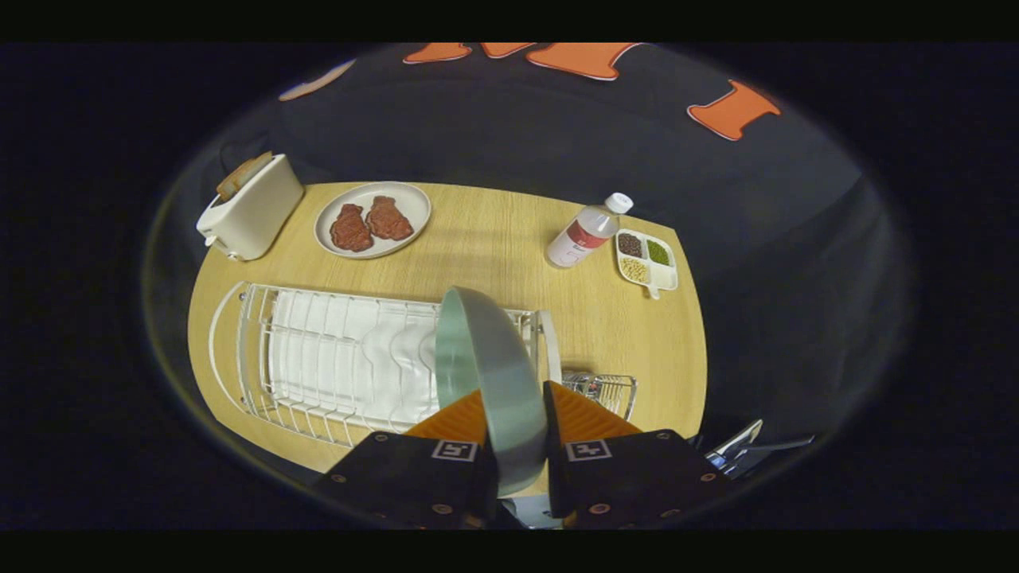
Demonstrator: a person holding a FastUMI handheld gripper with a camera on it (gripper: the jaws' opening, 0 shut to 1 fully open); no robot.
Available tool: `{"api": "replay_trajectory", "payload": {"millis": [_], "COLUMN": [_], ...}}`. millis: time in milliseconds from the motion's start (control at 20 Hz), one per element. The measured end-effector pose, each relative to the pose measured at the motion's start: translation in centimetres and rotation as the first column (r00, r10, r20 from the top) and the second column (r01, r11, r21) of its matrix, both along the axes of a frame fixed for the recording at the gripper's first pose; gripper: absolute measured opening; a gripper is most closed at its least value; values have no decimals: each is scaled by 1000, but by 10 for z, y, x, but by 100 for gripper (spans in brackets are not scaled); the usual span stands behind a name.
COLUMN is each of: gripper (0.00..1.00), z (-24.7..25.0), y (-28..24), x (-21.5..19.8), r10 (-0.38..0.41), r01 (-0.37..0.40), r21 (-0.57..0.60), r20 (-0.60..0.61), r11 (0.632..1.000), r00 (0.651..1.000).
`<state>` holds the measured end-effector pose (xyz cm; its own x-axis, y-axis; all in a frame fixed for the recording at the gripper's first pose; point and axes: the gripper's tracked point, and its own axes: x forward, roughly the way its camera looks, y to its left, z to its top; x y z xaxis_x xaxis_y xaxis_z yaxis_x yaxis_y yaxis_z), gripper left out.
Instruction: Take the plate from the dish rack, then take the spoon from the basket and place it into the plate.
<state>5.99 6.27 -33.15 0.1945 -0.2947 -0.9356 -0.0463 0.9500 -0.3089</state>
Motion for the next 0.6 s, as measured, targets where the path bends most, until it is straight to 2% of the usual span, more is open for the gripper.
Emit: {"api": "replay_trajectory", "payload": {"millis": [300, 600], "gripper": [26, 26], "z": [38, 59], "y": [-6, -24], "x": [-23, -76], "r10": [-18, -86], "r01": [14, 72], "r21": [78, 209], "r20": [54, 58], "r11": [997, 975], "r00": [998, 995]}}
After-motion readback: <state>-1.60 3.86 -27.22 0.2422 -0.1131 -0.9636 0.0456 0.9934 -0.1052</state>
